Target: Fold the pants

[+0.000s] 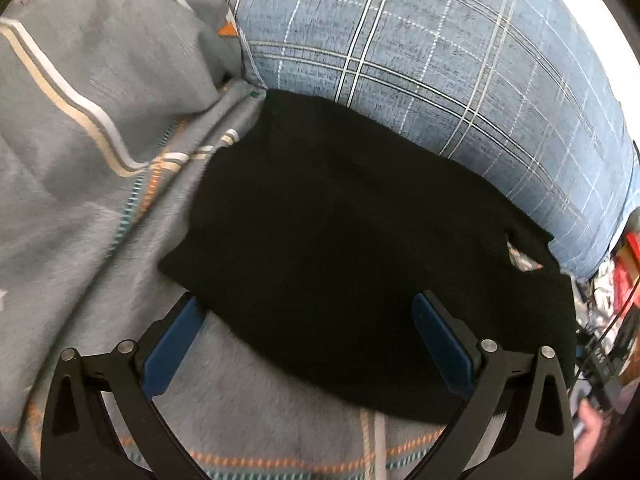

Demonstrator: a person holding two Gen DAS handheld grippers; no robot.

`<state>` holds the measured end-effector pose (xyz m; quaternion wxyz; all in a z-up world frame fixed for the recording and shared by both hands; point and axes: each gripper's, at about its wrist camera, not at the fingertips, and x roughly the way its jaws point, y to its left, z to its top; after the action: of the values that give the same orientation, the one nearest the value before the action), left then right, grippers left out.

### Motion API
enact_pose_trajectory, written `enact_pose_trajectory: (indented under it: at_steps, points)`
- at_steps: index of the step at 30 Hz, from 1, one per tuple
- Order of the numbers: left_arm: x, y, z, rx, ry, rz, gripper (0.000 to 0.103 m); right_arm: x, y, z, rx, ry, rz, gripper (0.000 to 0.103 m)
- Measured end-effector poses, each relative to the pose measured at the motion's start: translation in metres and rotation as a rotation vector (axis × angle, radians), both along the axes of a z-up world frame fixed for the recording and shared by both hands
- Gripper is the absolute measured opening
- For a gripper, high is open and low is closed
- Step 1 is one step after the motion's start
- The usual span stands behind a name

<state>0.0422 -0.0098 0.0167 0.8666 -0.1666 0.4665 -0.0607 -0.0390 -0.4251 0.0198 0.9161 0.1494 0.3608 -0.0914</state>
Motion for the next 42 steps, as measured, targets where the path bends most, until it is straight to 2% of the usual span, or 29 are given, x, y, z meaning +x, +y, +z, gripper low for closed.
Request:
enact_pose_trajectory:
  at_steps: [1,3,4,5,6,7,9,12,15,17,19,22,26,28,31,34,37,39,41,42]
  points:
    - [0.003,0.0,0.001,-0.002,-0.014,0.006,0.103,0.004,0.001,-0.001,-0.006,-0.004,0.008,0.097]
    - [0.008,0.001,0.001,-0.013,-0.023,0.006,0.092,0.013,0.003,-0.002,-0.029,0.001,0.008,0.085]
    - [0.011,0.001,0.002,0.003,-0.032,0.014,0.071,0.016,0.003,-0.001,-0.034,0.001,0.004,0.065]
    - [0.013,0.002,0.003,0.027,-0.03,0.022,0.041,0.018,0.001,0.001,-0.026,-0.003,0.0,0.022]
    - [0.015,0.003,0.003,0.057,-0.024,0.033,0.026,0.017,-0.004,0.002,-0.001,-0.011,-0.015,0.007]
    - [0.015,0.005,0.004,0.08,-0.018,0.047,0.008,0.014,-0.009,0.003,0.031,-0.035,-0.021,0.008]
    - [0.012,0.014,0.008,0.041,-0.023,0.058,0.008,0.002,-0.018,0.006,0.092,-0.07,-0.031,0.008]
    - [-0.005,0.022,0.025,0.051,-0.073,0.06,0.007,-0.021,-0.024,0.02,0.113,-0.106,-0.035,0.008]
    - [-0.021,0.023,0.041,0.075,-0.113,0.034,0.003,-0.046,-0.02,0.042,0.051,-0.134,-0.025,0.008]
    - [-0.03,0.024,0.048,0.064,-0.123,0.028,0.003,-0.061,-0.022,0.053,0.05,-0.149,-0.038,0.008]
    - [-0.037,0.025,0.052,0.058,-0.12,0.02,0.003,-0.08,-0.025,0.068,0.05,-0.175,-0.057,0.008]
    - [-0.045,0.03,0.05,0.036,-0.104,0.029,0.003,-0.106,-0.029,0.083,-0.003,-0.191,-0.092,0.008]
    - [-0.05,0.029,0.04,0.039,-0.08,0.03,0.003,-0.124,-0.051,0.073,-0.045,-0.125,-0.164,0.008]
    - [-0.048,0.028,0.032,0.047,-0.067,0.038,0.003,-0.12,-0.064,0.054,-0.051,-0.056,-0.2,0.008]
    - [-0.046,0.03,0.019,0.049,-0.032,0.043,0.003,-0.105,-0.077,0.023,-0.005,0.058,-0.23,0.008]
    - [-0.048,0.031,0.017,0.054,-0.029,0.036,0.004,-0.107,-0.075,0.017,-0.016,0.064,-0.251,0.015]
    - [-0.055,0.03,0.024,0.056,-0.043,0.022,0.004,-0.115,-0.068,0.031,-0.023,0.035,-0.255,0.028]
    - [-0.059,0.029,0.028,0.069,-0.043,0.014,0.004,-0.118,-0.065,0.044,-0.012,0.005,-0.235,0.03]
    - [-0.063,0.031,0.033,0.083,-0.052,0.011,0.004,-0.12,-0.06,0.054,0.012,-0.026,-0.201,0.043]
    - [-0.066,0.031,0.035,0.109,-0.057,0.01,0.004,-0.118,-0.055,0.058,0.03,-0.046,-0.167,0.045]
